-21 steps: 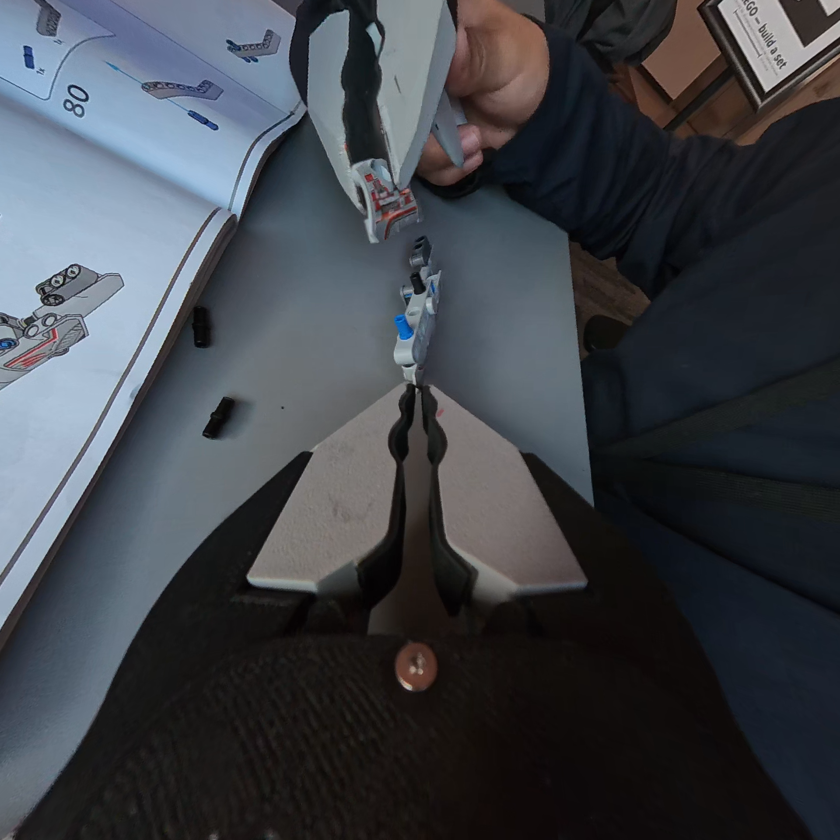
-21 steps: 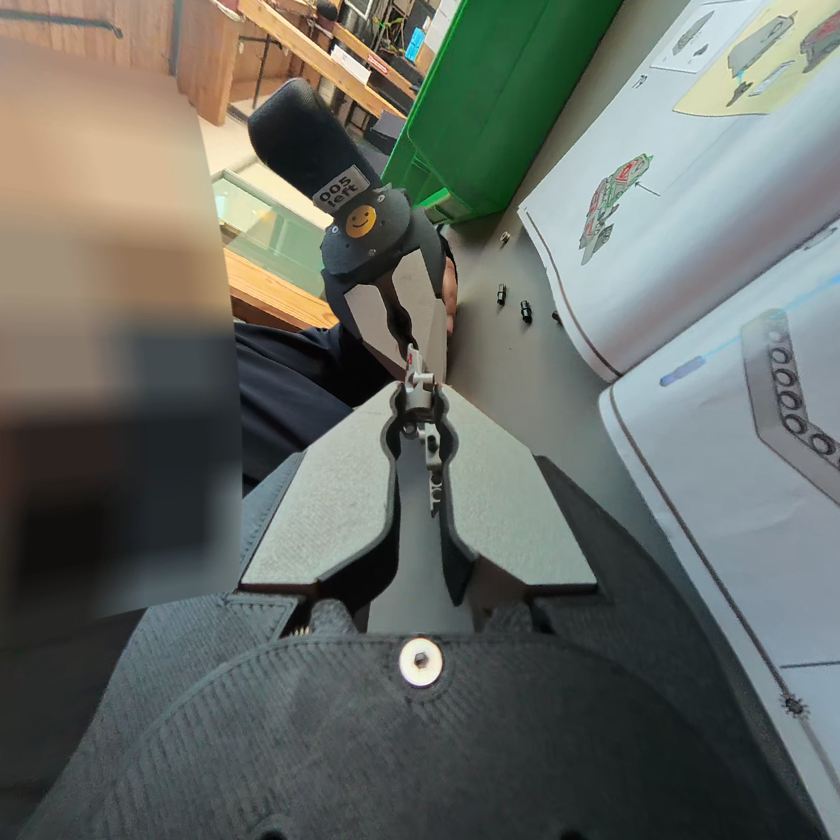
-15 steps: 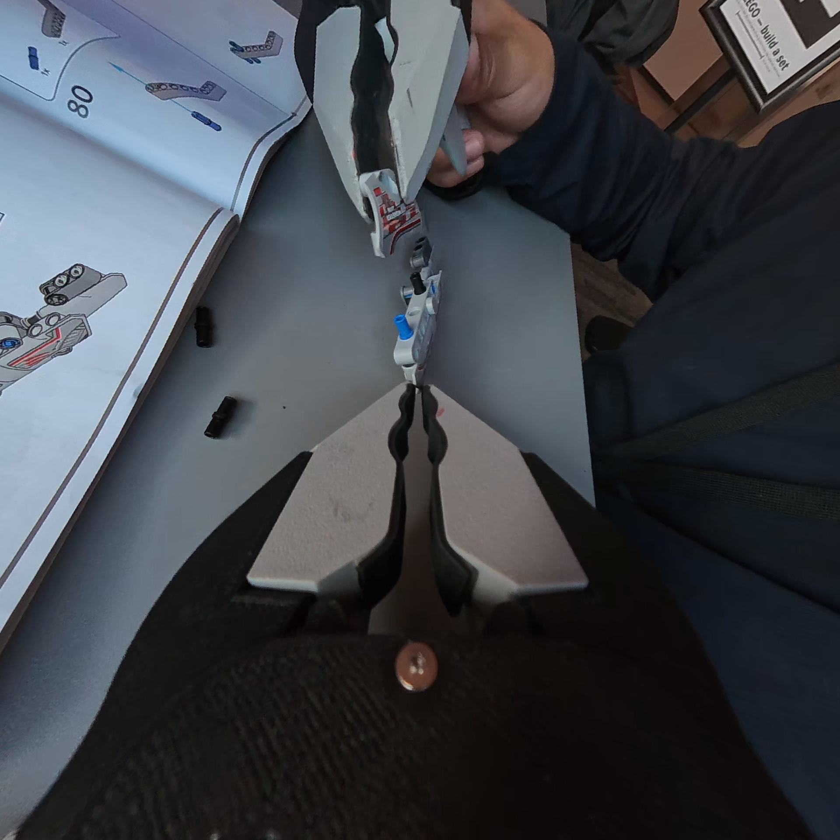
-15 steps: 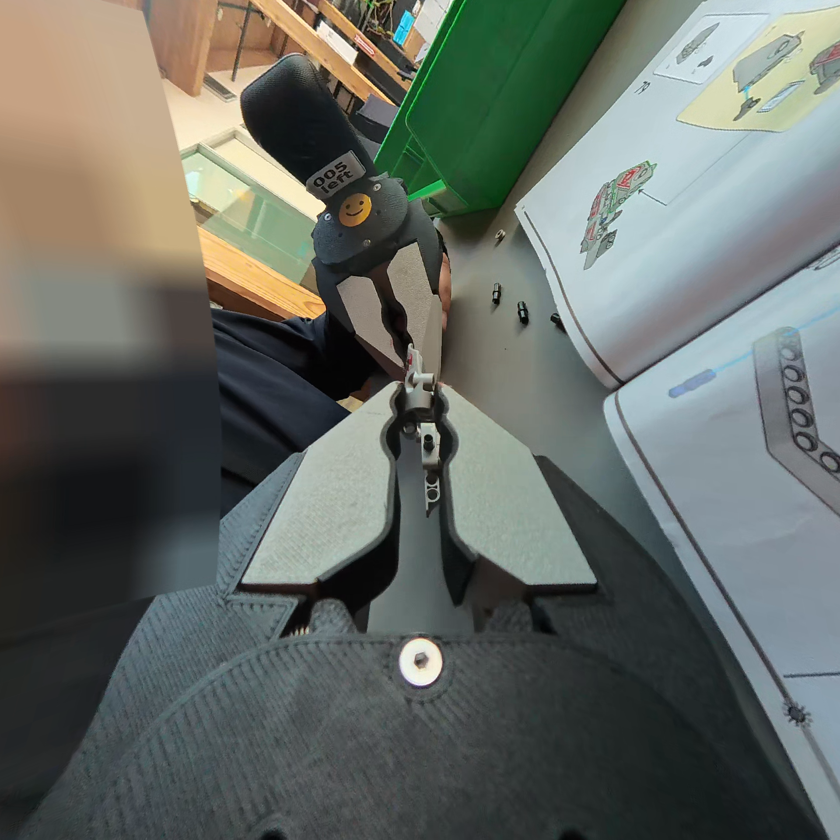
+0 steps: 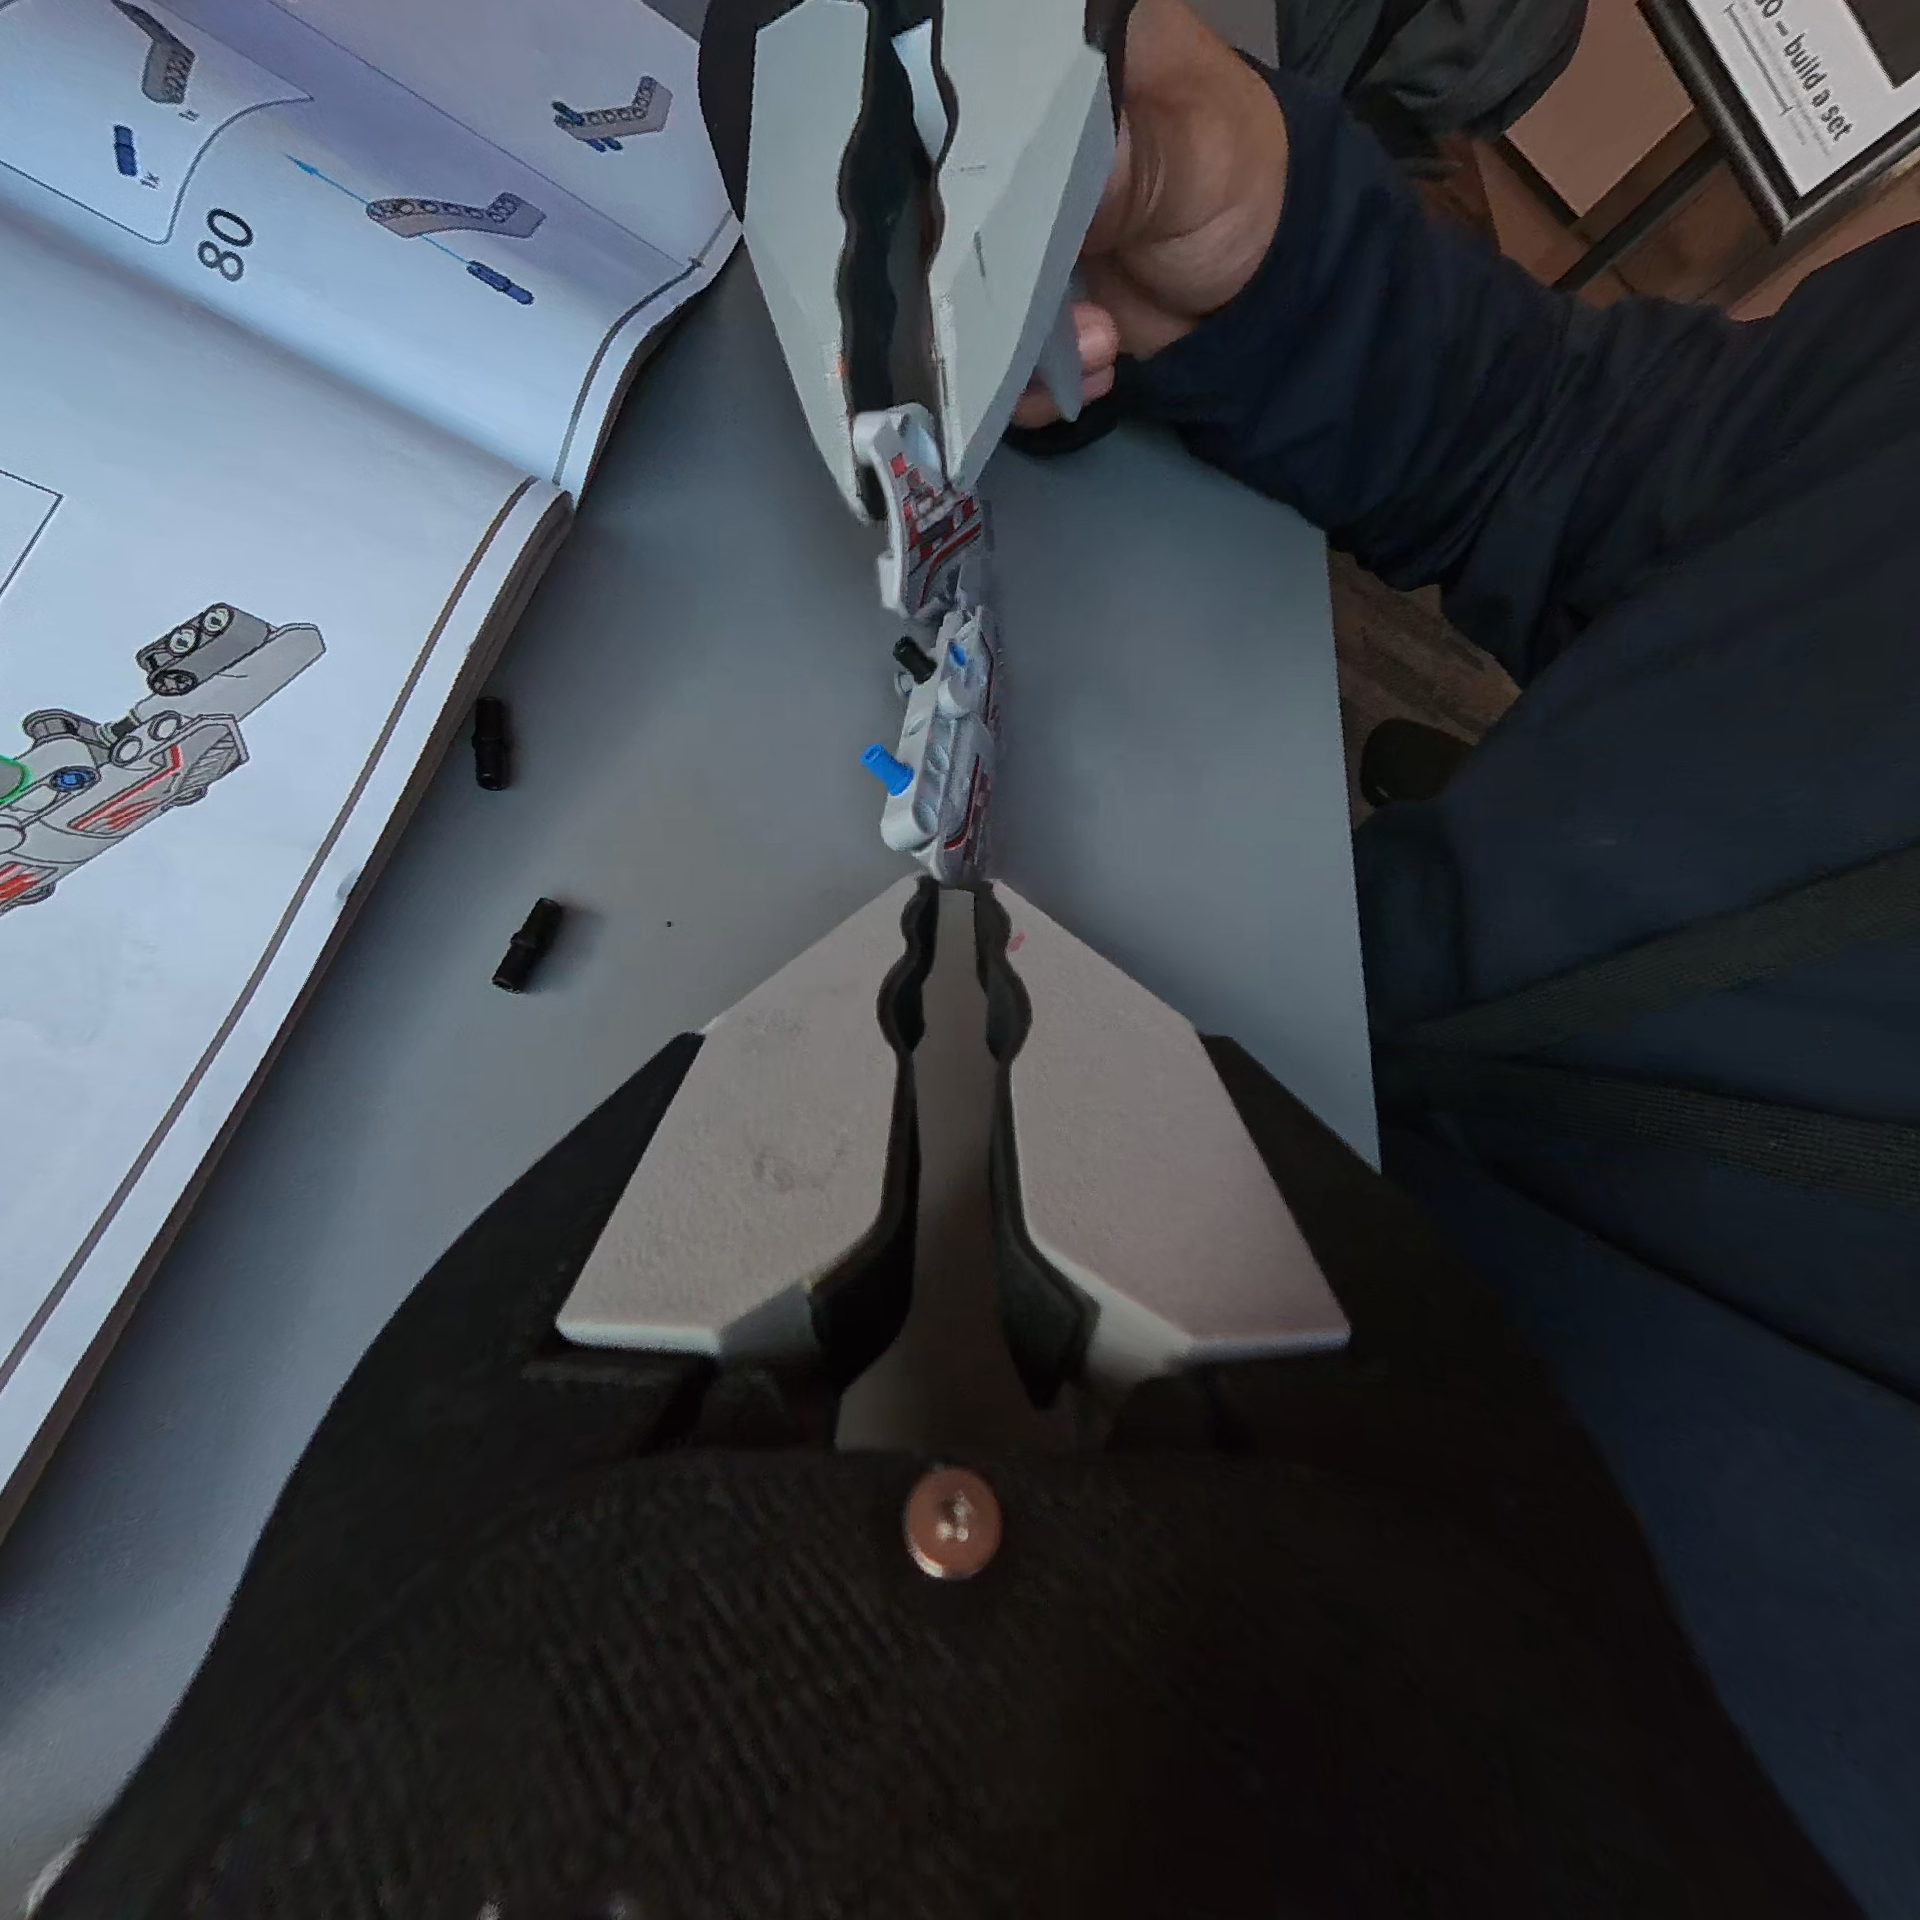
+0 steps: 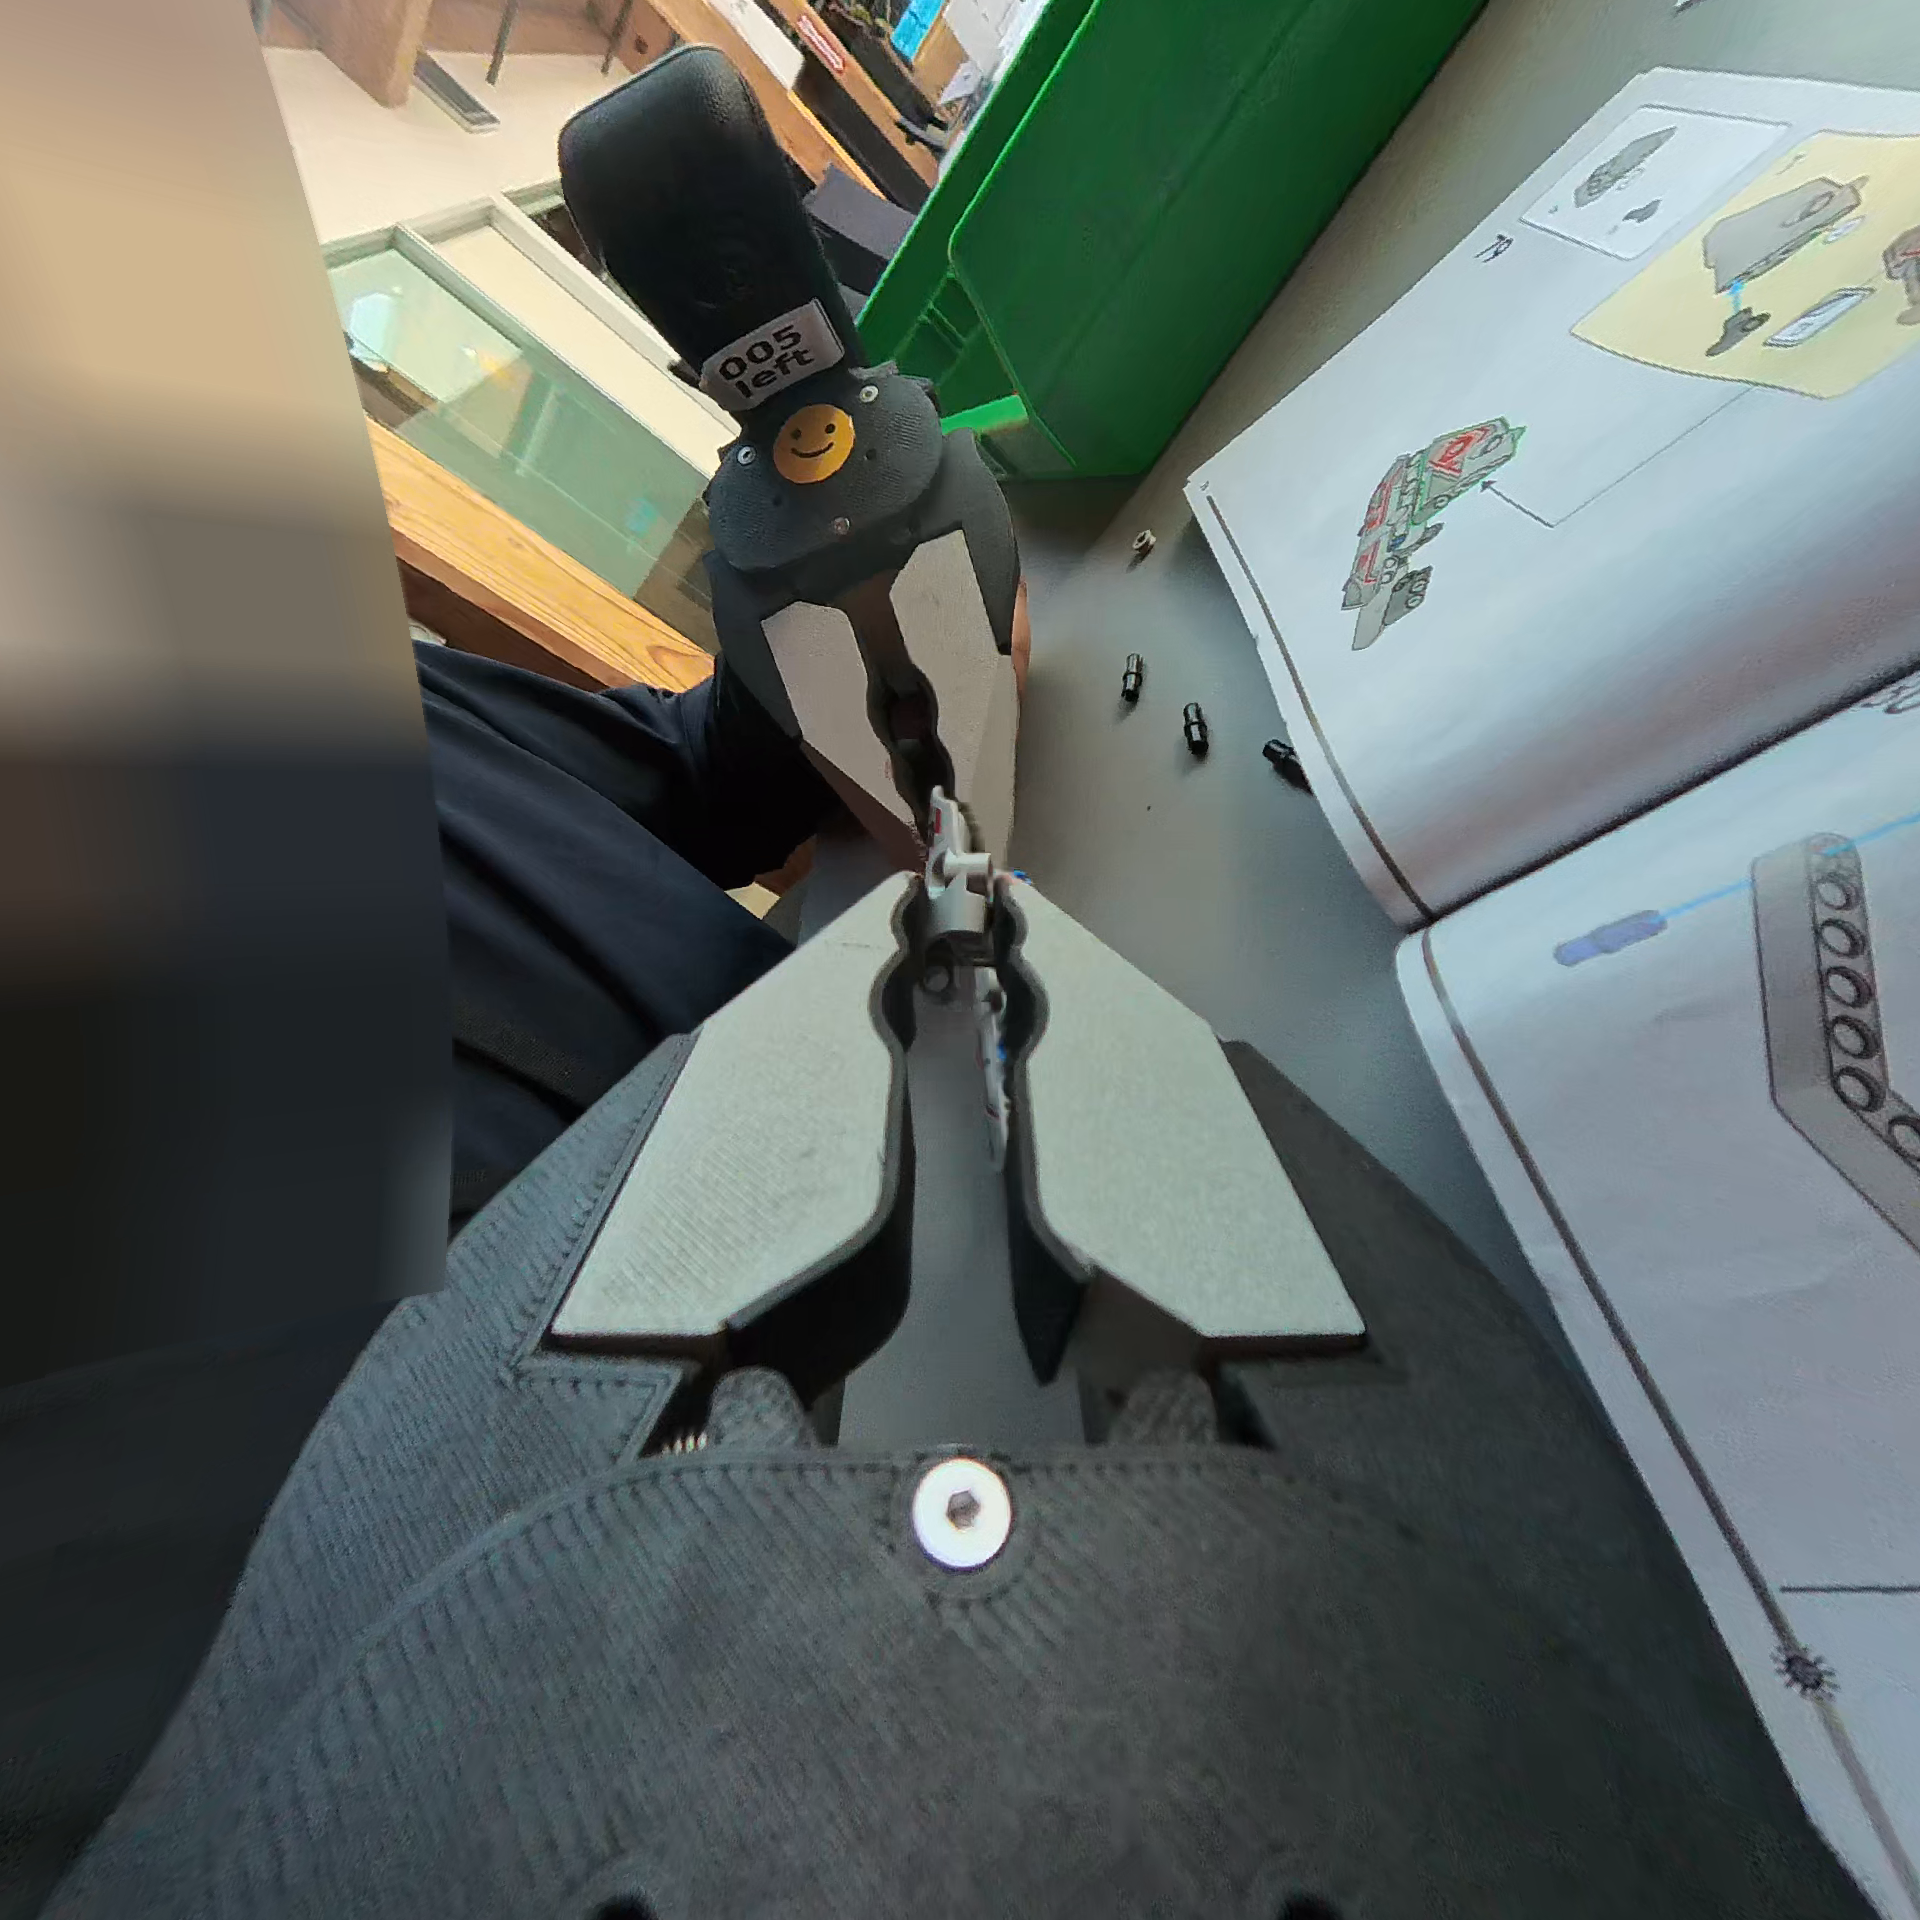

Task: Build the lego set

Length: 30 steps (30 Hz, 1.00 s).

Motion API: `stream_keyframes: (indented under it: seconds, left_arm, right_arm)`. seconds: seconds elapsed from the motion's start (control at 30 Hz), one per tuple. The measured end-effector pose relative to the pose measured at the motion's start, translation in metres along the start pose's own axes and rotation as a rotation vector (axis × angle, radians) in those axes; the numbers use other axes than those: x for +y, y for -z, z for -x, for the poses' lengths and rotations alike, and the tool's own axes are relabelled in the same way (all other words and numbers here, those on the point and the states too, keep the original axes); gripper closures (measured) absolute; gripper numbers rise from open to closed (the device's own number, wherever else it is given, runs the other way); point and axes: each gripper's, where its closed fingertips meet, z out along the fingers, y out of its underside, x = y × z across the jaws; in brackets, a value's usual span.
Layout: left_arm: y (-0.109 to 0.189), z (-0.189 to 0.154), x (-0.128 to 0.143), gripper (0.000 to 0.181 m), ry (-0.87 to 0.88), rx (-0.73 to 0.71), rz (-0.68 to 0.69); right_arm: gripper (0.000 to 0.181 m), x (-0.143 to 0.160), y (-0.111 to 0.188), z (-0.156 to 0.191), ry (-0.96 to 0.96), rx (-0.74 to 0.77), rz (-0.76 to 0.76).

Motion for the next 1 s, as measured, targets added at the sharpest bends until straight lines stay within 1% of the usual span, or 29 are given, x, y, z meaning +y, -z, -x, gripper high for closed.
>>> stream_keyframes:
  seconds: [0.07,0.13,0.2,0.27,0.33,0.43,0.47,0.53,0.6,0.7,0.83,1.0]
  left_arm:
    - [0.002,0.001,-0.001,0.176,0.002,-0.002,-0.007]
    - [0.004,0.002,-0.003,0.173,0.009,-0.001,-0.017]
    - [0.007,0.003,-0.006,0.168,0.010,-0.003,-0.039]
    - [0.012,0.000,-0.015,0.168,-0.012,-0.001,-0.087]
    - [0.013,-0.004,-0.023,0.170,-0.050,0.003,-0.129]
    - [0.008,-0.010,-0.025,0.175,-0.099,0.007,-0.135]
    - [0.006,-0.012,-0.023,0.181,-0.113,0.007,-0.121]
    - [0.004,-0.011,-0.020,0.181,-0.137,-0.010,-0.105]
    - [0.004,-0.014,-0.021,0.181,-0.145,0.003,-0.112]
    - [0.006,-0.017,-0.025,0.174,-0.138,0.022,-0.128]
    - [0.008,-0.020,-0.027,0.176,-0.143,0.037,-0.144]
    - [0.007,-0.022,-0.024,0.176,-0.168,0.028,-0.129]
  right_arm:
    - [0.173,-0.002,0.002,0.005,0.004,-0.029,-0.014]
    - [0.173,-0.003,0.001,0.012,0.072,-0.034,-0.003]
    - [0.173,0.000,-0.003,0.015,0.176,0.016,0.027]
    - [0.173,0.004,-0.008,0.017,0.294,0.081,0.069]
    - [0.173,0.009,-0.014,0.019,0.389,0.123,0.109]
    - [0.172,0.015,-0.021,0.020,0.468,0.164,0.152]
    - [0.172,0.016,-0.022,0.017,0.479,0.190,0.160]
    - [0.172,0.014,-0.022,0.017,0.490,0.200,0.152]
    - [0.173,0.012,-0.021,0.020,0.483,0.186,0.138]
    - [0.173,0.011,-0.019,0.018,0.482,0.200,0.134]
    - [0.173,0.013,-0.021,0.023,0.501,0.177,0.137]
    - [0.173,0.010,-0.022,0.026,0.487,0.150,0.118]
